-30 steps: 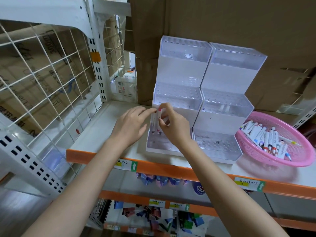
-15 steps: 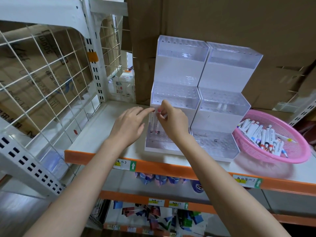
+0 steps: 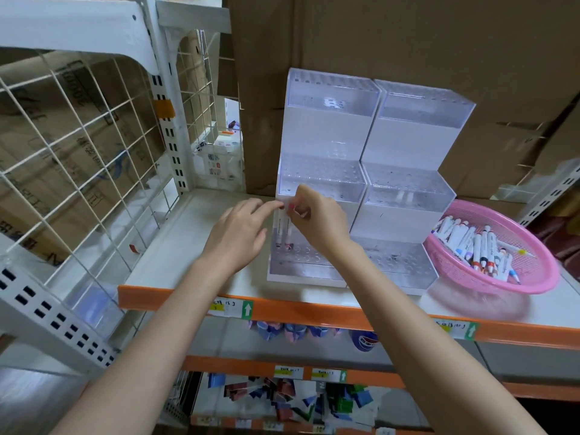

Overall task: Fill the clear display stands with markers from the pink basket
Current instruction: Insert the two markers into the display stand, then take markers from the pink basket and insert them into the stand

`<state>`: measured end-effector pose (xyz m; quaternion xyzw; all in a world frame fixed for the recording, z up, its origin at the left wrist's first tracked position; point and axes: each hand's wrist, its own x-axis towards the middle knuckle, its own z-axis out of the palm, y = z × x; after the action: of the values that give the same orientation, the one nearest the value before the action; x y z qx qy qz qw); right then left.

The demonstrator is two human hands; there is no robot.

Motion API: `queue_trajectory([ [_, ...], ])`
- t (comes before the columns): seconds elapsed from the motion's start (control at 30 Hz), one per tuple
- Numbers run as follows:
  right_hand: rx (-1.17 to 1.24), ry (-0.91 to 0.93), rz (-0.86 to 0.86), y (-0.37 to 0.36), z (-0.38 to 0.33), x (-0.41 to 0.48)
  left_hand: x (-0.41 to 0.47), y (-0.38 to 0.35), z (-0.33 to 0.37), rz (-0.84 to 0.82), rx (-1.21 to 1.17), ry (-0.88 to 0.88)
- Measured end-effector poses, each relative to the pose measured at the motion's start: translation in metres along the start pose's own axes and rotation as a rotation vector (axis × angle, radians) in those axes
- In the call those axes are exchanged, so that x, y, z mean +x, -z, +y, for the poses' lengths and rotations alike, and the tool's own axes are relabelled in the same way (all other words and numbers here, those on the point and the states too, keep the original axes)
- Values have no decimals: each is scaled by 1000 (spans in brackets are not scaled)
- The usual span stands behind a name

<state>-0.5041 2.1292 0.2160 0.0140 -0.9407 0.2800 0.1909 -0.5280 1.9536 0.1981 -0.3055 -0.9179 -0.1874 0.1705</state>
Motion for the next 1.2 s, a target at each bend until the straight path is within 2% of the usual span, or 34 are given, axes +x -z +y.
queue_trajectory([
  [0.23,-143,115,60,2,2,-8,3,8,5,-33,-24,-42],
  [0.5,-191,58,16,9,-6,-19,3,18,14,-94,64,13],
  [0.67,-176,28,9,19,8,-44,-4,21,27,4,66,19],
  [0.8,-273,-59,13,31,32,-61,2,9,59,94,109,-123],
  [0.97,-328,-169,83,62,68,-81,14,-18,113,-1,109,-248],
  [1.2,-371,-238,106,133,149,-103,42,-62,200,-98,29,-309],
])
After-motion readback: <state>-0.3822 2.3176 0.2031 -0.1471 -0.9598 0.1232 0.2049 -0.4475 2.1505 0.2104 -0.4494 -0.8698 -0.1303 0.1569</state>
